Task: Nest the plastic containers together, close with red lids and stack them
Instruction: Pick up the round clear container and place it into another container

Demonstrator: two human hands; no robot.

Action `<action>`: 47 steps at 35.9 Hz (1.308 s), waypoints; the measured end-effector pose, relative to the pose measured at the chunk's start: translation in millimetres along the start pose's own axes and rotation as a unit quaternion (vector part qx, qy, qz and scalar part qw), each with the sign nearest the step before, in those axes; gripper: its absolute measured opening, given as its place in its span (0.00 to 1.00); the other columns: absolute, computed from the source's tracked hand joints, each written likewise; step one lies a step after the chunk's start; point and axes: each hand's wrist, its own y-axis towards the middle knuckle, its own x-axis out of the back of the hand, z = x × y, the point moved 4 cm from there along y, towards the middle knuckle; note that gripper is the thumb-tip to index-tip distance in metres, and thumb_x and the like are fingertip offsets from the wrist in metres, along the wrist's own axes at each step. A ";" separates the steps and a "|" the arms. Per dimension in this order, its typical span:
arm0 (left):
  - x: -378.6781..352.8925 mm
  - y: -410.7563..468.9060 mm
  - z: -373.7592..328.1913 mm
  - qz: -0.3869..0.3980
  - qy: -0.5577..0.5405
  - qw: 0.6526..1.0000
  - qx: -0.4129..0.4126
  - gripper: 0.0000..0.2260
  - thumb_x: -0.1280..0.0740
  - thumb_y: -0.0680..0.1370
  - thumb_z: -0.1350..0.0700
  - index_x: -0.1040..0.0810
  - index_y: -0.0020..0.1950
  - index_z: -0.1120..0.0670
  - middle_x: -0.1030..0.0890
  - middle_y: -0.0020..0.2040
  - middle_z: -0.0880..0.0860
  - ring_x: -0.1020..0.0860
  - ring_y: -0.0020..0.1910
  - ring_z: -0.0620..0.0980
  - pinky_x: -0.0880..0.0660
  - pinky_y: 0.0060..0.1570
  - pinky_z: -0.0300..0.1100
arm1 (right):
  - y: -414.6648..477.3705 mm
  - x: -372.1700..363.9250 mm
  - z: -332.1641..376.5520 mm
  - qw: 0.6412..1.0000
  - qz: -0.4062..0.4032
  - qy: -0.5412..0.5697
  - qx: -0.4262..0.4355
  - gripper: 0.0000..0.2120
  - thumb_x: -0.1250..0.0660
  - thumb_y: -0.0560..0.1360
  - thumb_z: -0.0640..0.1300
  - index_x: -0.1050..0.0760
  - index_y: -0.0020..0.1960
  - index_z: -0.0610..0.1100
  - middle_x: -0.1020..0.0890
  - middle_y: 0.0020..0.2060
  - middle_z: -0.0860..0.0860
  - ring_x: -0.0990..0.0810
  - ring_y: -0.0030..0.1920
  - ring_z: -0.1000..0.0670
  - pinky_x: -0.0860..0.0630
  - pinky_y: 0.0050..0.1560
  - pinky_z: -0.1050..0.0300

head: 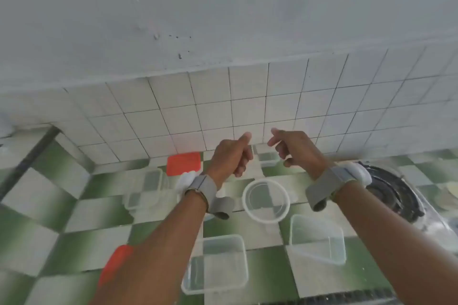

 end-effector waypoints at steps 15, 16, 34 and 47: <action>-53.0 24.7 79.3 0.025 0.534 0.844 0.041 0.11 0.34 0.79 0.58 0.22 0.59 0.61 0.20 0.60 0.61 0.19 0.59 0.62 0.25 0.50 0.46 | 29.6 9.8 -106.7 0.862 0.073 -0.491 -0.098 0.19 0.36 0.76 0.51 0.20 0.63 0.44 0.19 0.63 0.46 0.21 0.62 0.43 0.26 0.61 0.53; -53.4 26.3 82.5 0.023 0.538 0.841 0.049 0.12 0.33 0.79 0.58 0.22 0.61 0.61 0.20 0.61 0.61 0.19 0.60 0.62 0.24 0.52 0.47 | 30.6 9.1 -110.8 0.867 0.070 -0.483 -0.103 0.19 0.36 0.76 0.51 0.20 0.63 0.45 0.20 0.63 0.46 0.22 0.62 0.43 0.26 0.60 0.54; 21.3 30.3 47.5 -0.128 0.317 0.939 -0.025 0.09 0.31 0.80 0.57 0.12 0.52 0.58 0.12 0.51 0.58 0.16 0.55 0.60 0.20 0.56 0.50 | 49.7 0.0 -55.9 0.958 0.051 -0.281 -0.031 0.06 0.30 0.76 0.43 0.17 0.51 0.45 0.17 0.43 0.48 0.20 0.32 0.52 0.23 0.29 0.65; 146.7 0.3 103.2 -0.158 0.304 0.936 0.085 0.07 0.27 0.78 0.55 0.10 0.50 0.55 0.11 0.52 0.56 0.16 0.57 0.56 0.22 0.59 0.46 | 32.2 -138.2 -61.9 0.949 0.008 -0.315 0.003 0.12 0.31 0.75 0.49 0.14 0.54 0.47 0.13 0.50 0.48 0.15 0.51 0.44 0.21 0.58 0.54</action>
